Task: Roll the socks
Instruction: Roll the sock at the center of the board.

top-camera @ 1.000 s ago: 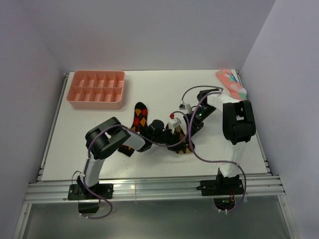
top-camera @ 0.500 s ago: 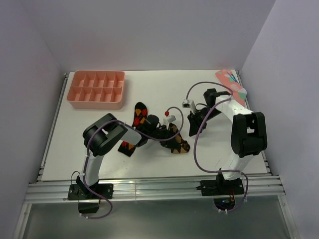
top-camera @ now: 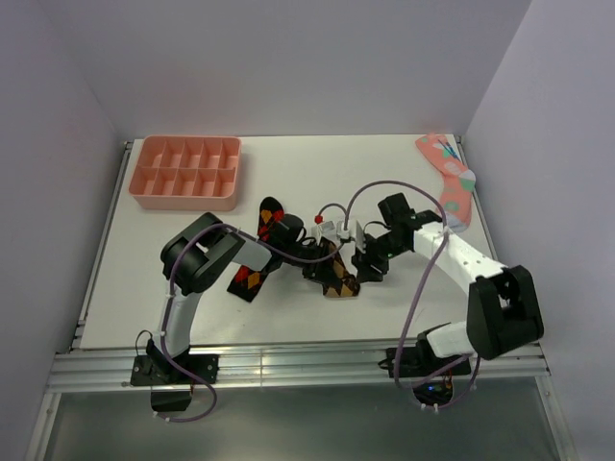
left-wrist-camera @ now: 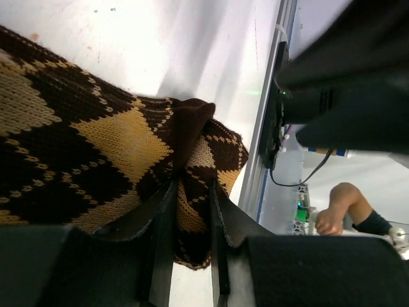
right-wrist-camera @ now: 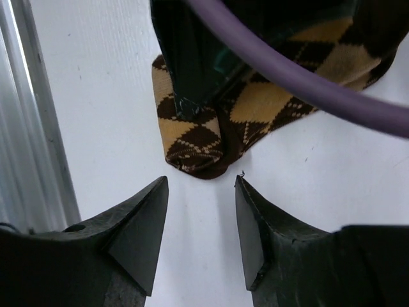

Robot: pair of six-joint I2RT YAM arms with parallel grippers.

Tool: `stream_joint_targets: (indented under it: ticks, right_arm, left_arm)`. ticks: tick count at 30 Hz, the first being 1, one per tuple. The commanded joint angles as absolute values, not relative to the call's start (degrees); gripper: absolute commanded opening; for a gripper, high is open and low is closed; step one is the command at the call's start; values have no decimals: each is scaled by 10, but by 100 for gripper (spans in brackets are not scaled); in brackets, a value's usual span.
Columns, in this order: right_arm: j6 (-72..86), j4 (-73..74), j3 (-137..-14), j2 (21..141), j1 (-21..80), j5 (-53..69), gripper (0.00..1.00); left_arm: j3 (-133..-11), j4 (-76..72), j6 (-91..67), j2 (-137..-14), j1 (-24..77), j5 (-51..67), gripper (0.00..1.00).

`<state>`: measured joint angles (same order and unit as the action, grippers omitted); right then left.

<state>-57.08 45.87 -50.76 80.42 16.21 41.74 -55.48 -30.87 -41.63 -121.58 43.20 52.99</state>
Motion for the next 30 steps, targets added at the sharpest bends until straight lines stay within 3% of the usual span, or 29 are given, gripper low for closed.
stream_joint_targets:
  ticks: [1, 30]
  right_arm:
    - [-556, 366, -471, 756, 204, 375, 54]
    - [-533, 248, -365, 728, 378, 250, 56]
  left_arm:
    - [-519, -144, -396, -1269, 432, 478, 0]
    - [-513, -158, -416, -1287, 427, 502, 0]
